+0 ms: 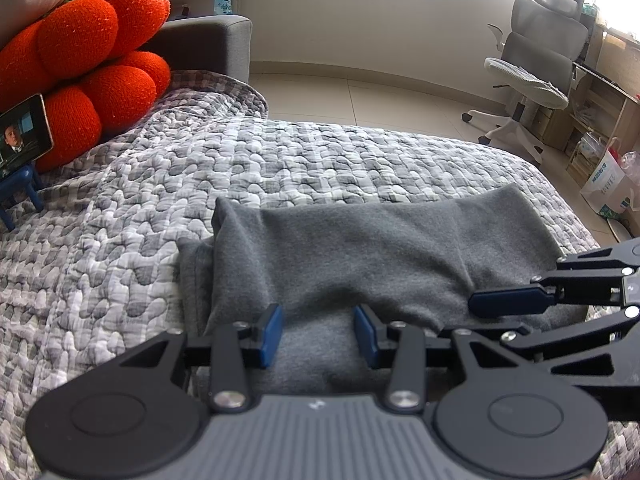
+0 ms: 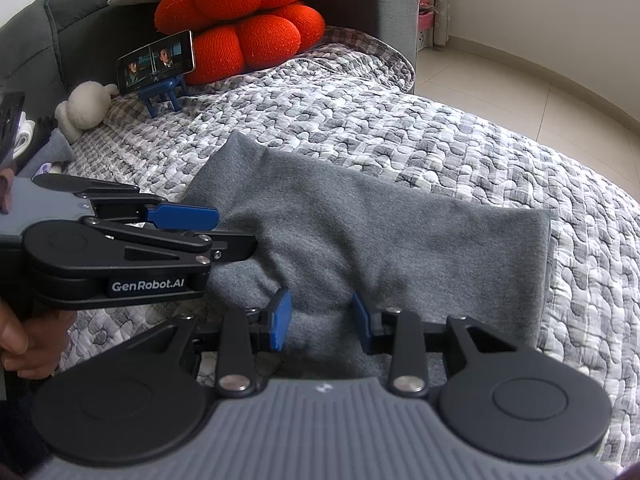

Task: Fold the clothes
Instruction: 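Smooth and square the folded grey shirt with both grippers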

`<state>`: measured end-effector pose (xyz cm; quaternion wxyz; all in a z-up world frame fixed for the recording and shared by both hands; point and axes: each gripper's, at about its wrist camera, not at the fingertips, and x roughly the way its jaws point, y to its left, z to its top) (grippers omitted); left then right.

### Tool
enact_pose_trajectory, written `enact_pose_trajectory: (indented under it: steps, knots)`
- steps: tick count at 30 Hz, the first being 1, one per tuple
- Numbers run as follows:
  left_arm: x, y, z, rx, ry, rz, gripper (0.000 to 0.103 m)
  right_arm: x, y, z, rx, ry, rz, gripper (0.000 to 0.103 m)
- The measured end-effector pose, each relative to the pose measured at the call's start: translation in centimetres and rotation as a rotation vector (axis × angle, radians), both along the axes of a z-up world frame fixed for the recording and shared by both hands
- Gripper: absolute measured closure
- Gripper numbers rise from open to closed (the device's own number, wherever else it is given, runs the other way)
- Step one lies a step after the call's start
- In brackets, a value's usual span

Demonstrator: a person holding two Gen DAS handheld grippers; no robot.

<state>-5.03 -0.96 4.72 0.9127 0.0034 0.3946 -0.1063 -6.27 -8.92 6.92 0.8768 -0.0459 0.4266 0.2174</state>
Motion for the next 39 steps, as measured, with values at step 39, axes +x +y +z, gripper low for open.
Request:
enact_pose_trajectory:
  steps: [39]
  knots:
    - [0.1,0.3,-0.3,-0.007,-0.01,-0.017,0.059,-0.2,-1.3,-0.1,-0.01,-0.003,-0.02,0.072]
